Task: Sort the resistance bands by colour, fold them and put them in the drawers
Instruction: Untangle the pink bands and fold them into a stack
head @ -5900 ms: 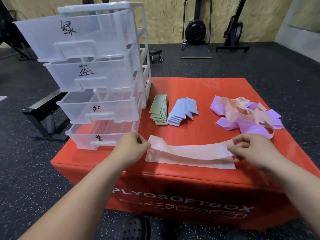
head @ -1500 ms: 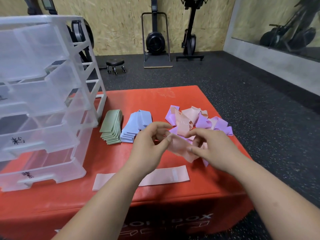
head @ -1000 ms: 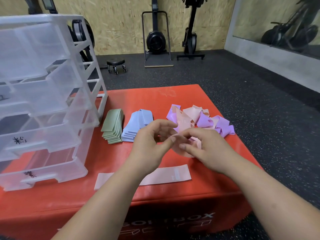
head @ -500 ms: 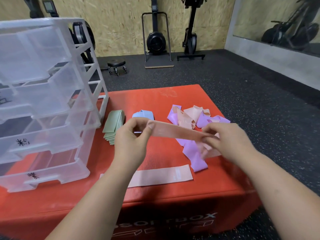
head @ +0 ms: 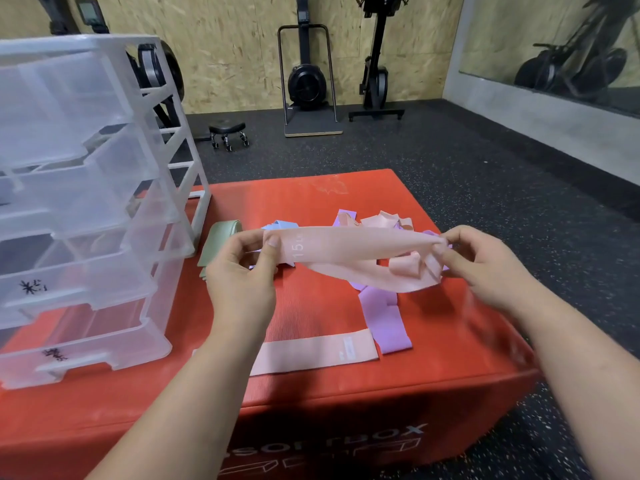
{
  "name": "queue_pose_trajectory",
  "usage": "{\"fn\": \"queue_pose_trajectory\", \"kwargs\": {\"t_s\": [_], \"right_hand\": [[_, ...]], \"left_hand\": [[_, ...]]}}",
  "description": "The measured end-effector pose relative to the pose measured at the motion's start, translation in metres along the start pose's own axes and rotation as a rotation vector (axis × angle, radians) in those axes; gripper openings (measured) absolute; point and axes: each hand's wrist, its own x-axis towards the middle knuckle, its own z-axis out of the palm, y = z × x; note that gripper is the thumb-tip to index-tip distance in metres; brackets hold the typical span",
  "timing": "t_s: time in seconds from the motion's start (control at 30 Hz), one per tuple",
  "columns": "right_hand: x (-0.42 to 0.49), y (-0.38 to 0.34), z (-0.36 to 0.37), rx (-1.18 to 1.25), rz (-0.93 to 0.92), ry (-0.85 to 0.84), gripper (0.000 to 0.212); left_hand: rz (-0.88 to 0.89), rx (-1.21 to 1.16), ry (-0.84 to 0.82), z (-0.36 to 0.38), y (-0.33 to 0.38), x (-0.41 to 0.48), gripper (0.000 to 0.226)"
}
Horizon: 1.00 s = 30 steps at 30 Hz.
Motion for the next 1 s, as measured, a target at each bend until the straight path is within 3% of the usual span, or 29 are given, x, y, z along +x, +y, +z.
{"fn": "queue_pose_trajectory", "kwargs": {"t_s": [0.03, 0.13, 0.2, 0.33, 0.47, 0.6, 0.77, 1.0], "right_hand": [[0.000, 0.003, -0.002, 0.016, 0.015, 0.007, 0.011], [-0.003, 0.014, -0.003, -0.317, 0.053, -0.045, 0.023], [-0.004, 0.013, -0.001, -0.370, 0.082, -0.029, 0.026], [-0.002, -0.006, -0.010, 0.029, 0.092, 0.150, 0.025], [-0.011, -0.008, -0.007, 0.255, 0.296, -0.049, 0.026], [-0.012, -0.015, -0.016, 0.418, 0.311, -0.070, 0.026], [-0.022, -0.017, -0.016, 0.467, 0.339, -0.200, 0.037], [-0.033, -0.026, -0.006, 0.527, 0.384, -0.252, 0.028]], "left_hand": [[-0.014, -0.003, 0.000, 0.000, -0.002, 0.001, 0.003], [-0.080, 0.046, -0.045, -0.001, -0.013, 0.003, 0.005], [-0.092, 0.056, -0.063, 0.001, -0.016, 0.001, 0.005], [-0.088, 0.027, -0.058, 0.004, -0.015, 0.003, 0.006], [-0.208, 0.015, -0.121, 0.002, -0.023, 0.005, 0.006], [-0.277, -0.044, -0.127, -0.005, -0.027, 0.010, 0.011], [-0.346, -0.035, -0.153, -0.021, -0.028, 0.012, 0.011], [-0.355, -0.031, -0.130, -0.055, -0.030, 0.012, 0.008]]}}
